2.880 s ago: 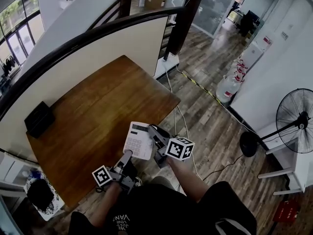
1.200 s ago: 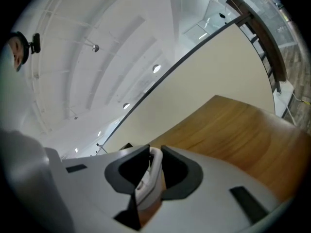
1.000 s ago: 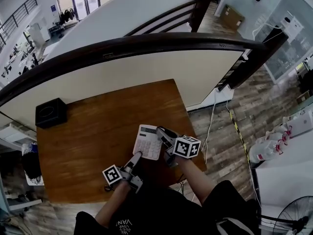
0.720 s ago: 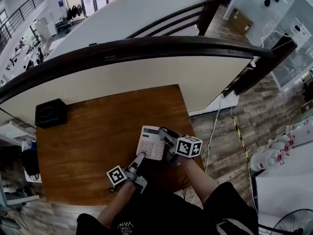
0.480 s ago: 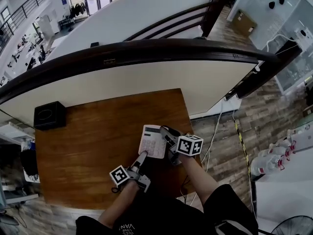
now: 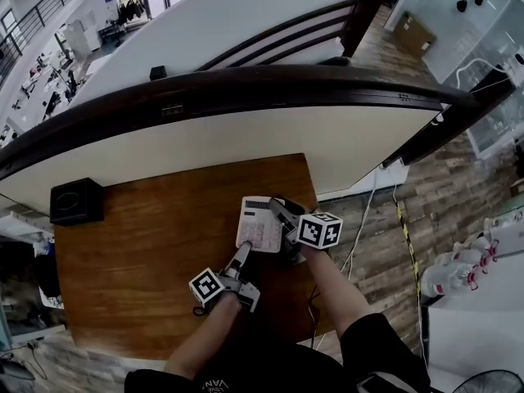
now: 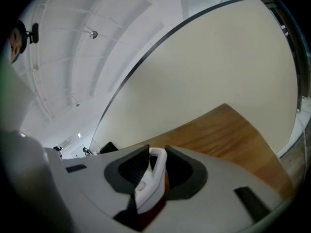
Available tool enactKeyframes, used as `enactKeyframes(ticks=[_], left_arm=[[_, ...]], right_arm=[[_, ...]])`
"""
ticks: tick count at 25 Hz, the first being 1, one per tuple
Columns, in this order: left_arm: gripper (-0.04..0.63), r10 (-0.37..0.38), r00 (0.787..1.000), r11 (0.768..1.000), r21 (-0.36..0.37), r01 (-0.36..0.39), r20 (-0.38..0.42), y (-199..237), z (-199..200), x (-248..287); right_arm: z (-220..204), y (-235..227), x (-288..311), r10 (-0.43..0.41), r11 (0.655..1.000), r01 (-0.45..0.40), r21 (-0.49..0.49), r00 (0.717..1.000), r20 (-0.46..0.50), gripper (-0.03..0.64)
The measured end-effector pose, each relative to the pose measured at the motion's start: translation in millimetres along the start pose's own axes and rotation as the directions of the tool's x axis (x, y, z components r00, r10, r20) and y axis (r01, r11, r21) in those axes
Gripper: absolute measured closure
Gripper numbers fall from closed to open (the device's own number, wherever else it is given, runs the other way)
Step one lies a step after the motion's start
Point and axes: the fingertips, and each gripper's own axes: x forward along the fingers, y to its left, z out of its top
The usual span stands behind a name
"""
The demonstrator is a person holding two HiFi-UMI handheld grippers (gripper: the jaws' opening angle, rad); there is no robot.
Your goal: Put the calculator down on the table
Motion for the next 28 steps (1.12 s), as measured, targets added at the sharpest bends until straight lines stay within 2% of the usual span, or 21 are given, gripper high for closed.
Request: enactKeyframes(ticks=[19, 28], left_arm=[[0.543, 0.026, 1.0, 1.0, -0.007, -0.026, -0.016, 12.5, 13.7, 57.3], [0.543, 0.057, 0.997, 0.998, 0.004, -0.056, -0.046, 15.9, 11.0, 72.4]], right_arm=[[28.1, -33.8, 59.1, 0.059, 0.986, -0.082, -0.148, 0.986, -0.153, 0.531], [30.0, -48.3, 68.4, -0.058, 0.955, -0.019, -0.297, 0.967, -0.248, 0.497]])
